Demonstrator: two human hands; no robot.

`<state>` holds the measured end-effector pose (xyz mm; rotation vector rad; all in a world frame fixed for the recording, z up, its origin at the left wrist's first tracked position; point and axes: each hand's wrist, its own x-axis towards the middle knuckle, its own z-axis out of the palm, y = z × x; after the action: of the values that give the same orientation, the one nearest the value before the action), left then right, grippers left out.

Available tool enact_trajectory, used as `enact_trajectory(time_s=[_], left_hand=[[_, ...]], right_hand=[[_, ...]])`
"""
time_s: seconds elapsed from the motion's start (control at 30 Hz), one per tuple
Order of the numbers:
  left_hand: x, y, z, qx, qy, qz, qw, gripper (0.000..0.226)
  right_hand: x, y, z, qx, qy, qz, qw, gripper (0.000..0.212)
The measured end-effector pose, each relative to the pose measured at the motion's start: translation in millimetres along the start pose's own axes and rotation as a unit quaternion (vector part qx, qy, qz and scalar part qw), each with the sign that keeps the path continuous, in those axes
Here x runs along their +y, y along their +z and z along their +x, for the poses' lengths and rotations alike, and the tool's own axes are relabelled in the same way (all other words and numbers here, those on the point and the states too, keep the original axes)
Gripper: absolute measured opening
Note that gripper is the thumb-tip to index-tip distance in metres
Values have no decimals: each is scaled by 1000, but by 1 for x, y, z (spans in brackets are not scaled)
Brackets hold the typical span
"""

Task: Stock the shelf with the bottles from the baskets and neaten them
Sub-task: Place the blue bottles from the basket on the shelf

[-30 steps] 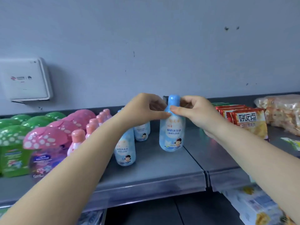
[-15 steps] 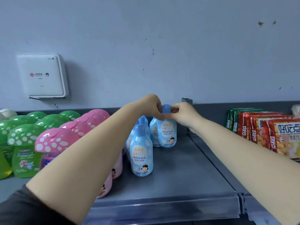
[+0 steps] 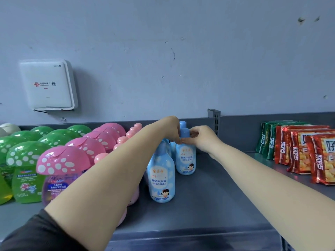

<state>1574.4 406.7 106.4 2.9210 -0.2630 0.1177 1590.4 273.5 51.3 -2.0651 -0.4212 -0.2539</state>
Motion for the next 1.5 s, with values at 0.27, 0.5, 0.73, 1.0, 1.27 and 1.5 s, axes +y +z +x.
enact_trajectory(time_s=[0.27,0.5,0.73,1.0,1.27,1.5], left_hand=[[1,-2,-2,-2,1,15,1000,26],[2,-22,-25,151,22,-49,987,19],[53,2,-72,252,97,-15,963,8],[155,65,-94,247,264,133,923,15],[256,137,-123,171,410,136,886,17],[334,214,-165,89,516,128,842,21]], right_hand=[[2,-1,-1,-1,-14,-47,999,32],[-14,-39,-19,67,-34,-33,997,19],[-20,-98,-85,99,-99,-221,965,13],[6,-154,-183,96,-98,-575,807,19],[54,-198,-298,51,37,-660,748,20],[107,-213,-410,63,153,-636,754,15]])
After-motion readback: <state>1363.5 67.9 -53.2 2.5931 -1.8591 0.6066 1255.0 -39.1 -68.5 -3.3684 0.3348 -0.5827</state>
